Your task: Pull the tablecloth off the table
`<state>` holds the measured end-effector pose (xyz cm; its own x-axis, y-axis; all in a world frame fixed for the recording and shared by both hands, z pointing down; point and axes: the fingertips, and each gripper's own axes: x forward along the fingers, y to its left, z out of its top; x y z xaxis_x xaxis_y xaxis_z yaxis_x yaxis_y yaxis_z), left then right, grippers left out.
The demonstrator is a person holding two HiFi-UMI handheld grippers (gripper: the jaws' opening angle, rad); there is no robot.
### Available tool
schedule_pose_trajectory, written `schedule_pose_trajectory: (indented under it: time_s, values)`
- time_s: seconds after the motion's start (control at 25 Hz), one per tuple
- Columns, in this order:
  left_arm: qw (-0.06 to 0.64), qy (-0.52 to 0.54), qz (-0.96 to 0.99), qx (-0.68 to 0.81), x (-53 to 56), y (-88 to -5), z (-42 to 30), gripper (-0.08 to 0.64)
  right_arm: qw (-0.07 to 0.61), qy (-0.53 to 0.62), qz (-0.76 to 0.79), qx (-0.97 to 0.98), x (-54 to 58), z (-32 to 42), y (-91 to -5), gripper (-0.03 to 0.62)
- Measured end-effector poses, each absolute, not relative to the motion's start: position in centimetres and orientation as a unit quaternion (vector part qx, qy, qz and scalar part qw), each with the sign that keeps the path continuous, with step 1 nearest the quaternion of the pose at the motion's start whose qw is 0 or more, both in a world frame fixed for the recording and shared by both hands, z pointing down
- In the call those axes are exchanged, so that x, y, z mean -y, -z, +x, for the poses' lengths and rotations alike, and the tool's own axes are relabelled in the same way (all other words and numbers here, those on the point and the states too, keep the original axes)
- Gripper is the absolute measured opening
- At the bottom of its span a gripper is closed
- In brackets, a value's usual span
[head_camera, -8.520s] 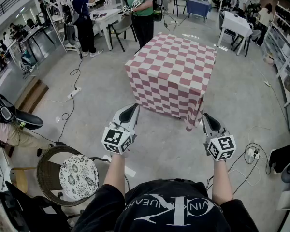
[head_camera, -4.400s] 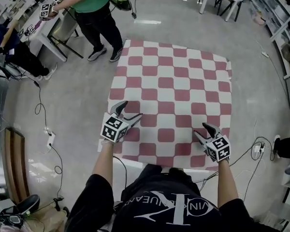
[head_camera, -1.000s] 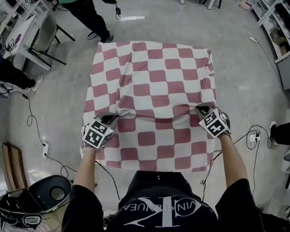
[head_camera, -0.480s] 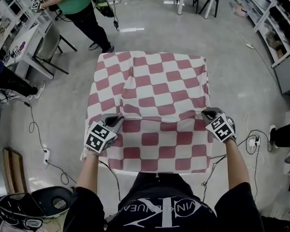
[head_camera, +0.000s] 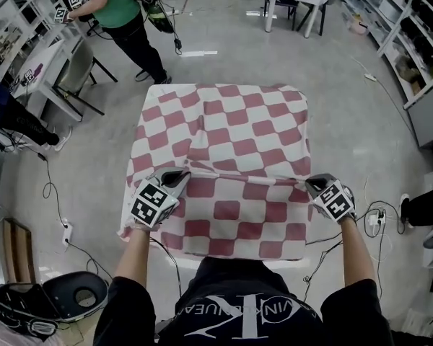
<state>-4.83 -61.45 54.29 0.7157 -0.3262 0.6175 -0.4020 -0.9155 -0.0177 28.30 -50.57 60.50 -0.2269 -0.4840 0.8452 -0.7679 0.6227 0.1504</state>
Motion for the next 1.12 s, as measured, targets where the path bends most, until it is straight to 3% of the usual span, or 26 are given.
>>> schedule_pose_trajectory:
  time_s: [0.56, 0.88, 1.12]
  values:
    - [0.069, -0.256, 0.919, 0.293, 57.2, -51.8, -9.3, 0.011, 0.334, -0.182, 0.435, 0.816, 46.4, 23.6, -58.4, 0.008]
    - [0.073, -0.215, 0.919, 0.322, 43.6, -52.7, -16.3, 0.011, 0.194, -0.207, 0.522, 0.804, 35.6, 16.5, -57.8, 0.008]
    - [0.089, -0.196, 0.913, 0.347, 41.6, -52.0, -17.1, 0.011, 0.085, -0.219, 0.558, 0.796, 35.0, 16.4, -54.5, 0.008]
